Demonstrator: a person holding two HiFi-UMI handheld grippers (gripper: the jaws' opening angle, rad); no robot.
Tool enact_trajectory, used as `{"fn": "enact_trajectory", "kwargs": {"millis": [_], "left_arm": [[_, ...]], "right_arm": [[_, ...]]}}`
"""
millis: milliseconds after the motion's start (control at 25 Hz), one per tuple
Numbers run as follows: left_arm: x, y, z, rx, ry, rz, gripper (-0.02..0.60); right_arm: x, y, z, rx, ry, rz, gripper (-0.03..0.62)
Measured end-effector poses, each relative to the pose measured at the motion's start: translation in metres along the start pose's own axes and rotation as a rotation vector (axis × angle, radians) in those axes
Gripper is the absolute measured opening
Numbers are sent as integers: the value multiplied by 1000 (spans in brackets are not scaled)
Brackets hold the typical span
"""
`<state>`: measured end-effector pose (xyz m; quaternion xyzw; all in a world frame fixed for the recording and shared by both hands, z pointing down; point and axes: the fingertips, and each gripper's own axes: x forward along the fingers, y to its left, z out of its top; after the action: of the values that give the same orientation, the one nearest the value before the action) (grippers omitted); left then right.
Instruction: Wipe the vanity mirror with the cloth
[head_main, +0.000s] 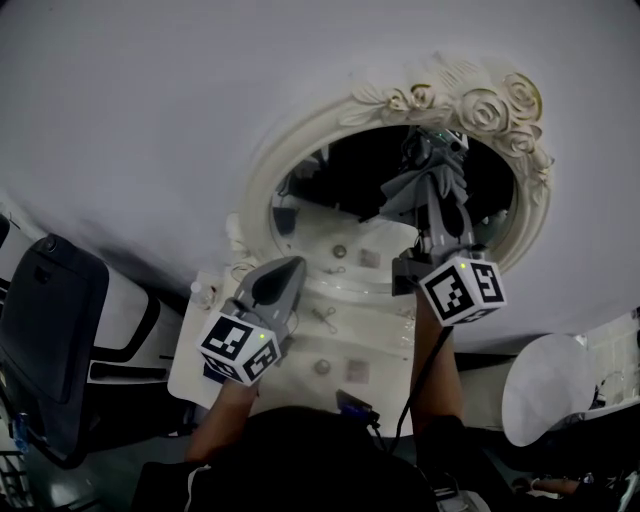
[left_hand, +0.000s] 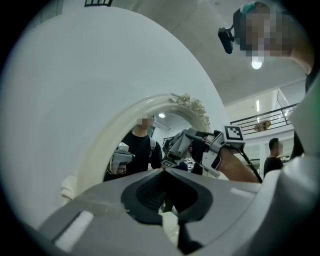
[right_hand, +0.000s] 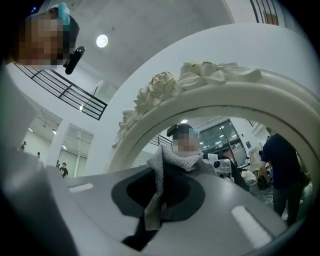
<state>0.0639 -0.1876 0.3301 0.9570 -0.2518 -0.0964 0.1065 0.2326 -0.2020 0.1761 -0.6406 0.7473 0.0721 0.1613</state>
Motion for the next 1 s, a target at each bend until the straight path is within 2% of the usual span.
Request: {"fn": "enact_trajectory", "kwargs": {"millis": [600, 1000], "left_arm": [[-42, 44, 12, 5, -16, 67, -5], [-60, 67, 15, 0, -20, 106, -5]], "right_arm": [[48, 71, -31, -20, 25, 100, 17], [67, 99, -47, -11, 34, 138, 17]]}}
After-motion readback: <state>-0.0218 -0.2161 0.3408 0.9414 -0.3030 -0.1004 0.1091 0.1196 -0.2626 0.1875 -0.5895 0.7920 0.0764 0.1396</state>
